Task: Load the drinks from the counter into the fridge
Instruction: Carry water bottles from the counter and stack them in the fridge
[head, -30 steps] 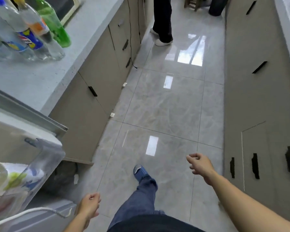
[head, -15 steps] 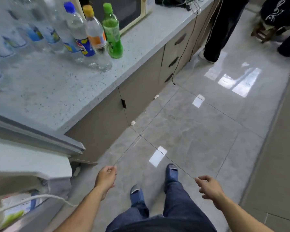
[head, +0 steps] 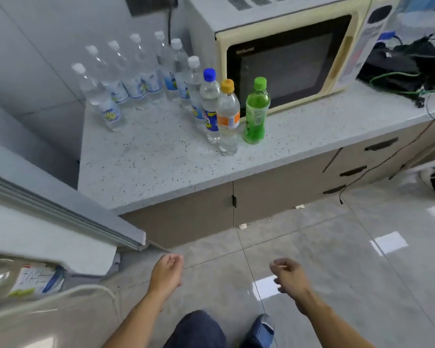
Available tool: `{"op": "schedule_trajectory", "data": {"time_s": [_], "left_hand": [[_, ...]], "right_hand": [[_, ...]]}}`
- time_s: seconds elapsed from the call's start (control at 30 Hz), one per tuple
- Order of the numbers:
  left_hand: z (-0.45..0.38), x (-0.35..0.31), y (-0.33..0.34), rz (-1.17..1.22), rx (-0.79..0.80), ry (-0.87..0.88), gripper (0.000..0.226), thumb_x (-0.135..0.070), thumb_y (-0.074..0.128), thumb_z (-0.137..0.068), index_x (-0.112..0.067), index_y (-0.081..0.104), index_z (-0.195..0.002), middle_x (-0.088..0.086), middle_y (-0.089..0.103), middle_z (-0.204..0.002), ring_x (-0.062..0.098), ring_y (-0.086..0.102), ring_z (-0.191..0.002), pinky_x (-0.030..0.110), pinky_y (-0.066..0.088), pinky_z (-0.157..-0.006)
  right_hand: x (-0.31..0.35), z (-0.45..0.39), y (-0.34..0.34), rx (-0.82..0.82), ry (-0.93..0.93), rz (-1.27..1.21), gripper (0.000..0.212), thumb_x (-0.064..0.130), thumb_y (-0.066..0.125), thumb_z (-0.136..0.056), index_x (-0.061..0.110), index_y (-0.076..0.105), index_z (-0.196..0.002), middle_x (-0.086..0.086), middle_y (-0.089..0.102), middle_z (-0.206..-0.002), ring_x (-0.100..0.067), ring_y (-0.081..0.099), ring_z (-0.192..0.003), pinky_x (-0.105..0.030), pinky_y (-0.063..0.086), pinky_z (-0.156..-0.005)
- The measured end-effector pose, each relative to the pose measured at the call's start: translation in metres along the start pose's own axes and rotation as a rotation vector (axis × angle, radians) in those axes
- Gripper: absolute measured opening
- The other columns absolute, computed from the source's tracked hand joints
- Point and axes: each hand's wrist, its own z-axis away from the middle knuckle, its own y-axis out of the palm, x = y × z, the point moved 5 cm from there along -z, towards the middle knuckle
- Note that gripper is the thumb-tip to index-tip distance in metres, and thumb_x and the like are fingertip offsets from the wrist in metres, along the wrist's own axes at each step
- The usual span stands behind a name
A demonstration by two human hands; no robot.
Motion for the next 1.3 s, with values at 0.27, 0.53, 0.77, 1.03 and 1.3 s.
{"op": "schedule_trajectory", "data": {"time_s": [0.27, 0.53, 0.77, 1.03, 1.3], "left_hand": [[-0.009, -0.132, -0.032, 0.237, -0.270, 0.211, 0.013, -0.050, 0.053, -0.095, -0.041, 0.057, -0.104, -0.010, 0.064, -0.107, 0.008, 0.069, -0.086, 0.021, 0.058, -0.065], [-0.064, -0.252, -0.102, 0.628, -0.548, 0.326, 0.020, -0.031, 0.058, -0.096, -0.041, 0.055, -0.113, -0.022, 0.055, -0.108, 0.001, 0.062, -0.090, 0.011, 0.052, -0.058], [-0.113, -0.326, -0.162, 0.722, -0.721, 0.323, 0.028, -0.031, 0.063, -0.092, -0.041, 0.050, -0.116, -0.014, 0.055, -0.125, -0.004, 0.057, -0.091, 0.023, 0.049, -0.069], [-0.171, -0.397, -0.225, 0.332, -0.884, 0.267, 0.060, -0.029, 0.066, -0.088, -0.025, 0.042, -0.143, 0.004, 0.040, -0.145, 0.026, 0.049, -0.125, 0.031, 0.042, -0.091], [-0.227, -0.429, -0.261, -0.224, -0.865, 0.260, 0.062, -0.029, 0.064, -0.092, -0.022, 0.036, -0.147, 0.008, 0.033, -0.148, 0.035, 0.037, -0.131, 0.046, 0.042, -0.099]], "right_hand": [[0.212, -0.025, 0.081, 0.224, -0.423, 0.080, 0.018, 0.028, 0.068, -0.091, 0.020, 0.066, -0.106, -0.003, 0.065, -0.092, -0.019, 0.064, -0.085, -0.041, 0.055, -0.082], [0.394, -0.008, 0.155, 0.295, -0.770, 0.131, 0.011, 0.035, 0.066, -0.089, 0.035, 0.062, -0.099, 0.003, 0.068, -0.089, -0.017, 0.069, -0.078, -0.033, 0.059, -0.068], [0.549, 0.003, 0.200, 0.271, -1.033, 0.254, 0.019, 0.031, 0.066, -0.090, 0.025, 0.063, -0.107, 0.012, 0.063, -0.088, -0.007, 0.060, -0.078, -0.025, 0.051, -0.066], [0.687, -0.049, 0.182, -0.012, -1.092, 0.732, 0.047, 0.031, 0.064, -0.091, 0.018, 0.055, -0.135, -0.010, 0.052, -0.139, -0.028, 0.058, -0.117, -0.035, 0.048, -0.095], [0.694, -0.109, 0.188, -0.042, -0.901, 1.400, 0.030, 0.026, 0.058, -0.092, 0.007, 0.065, -0.115, -0.009, 0.063, -0.103, -0.027, 0.061, -0.089, -0.033, 0.050, -0.073]]}}
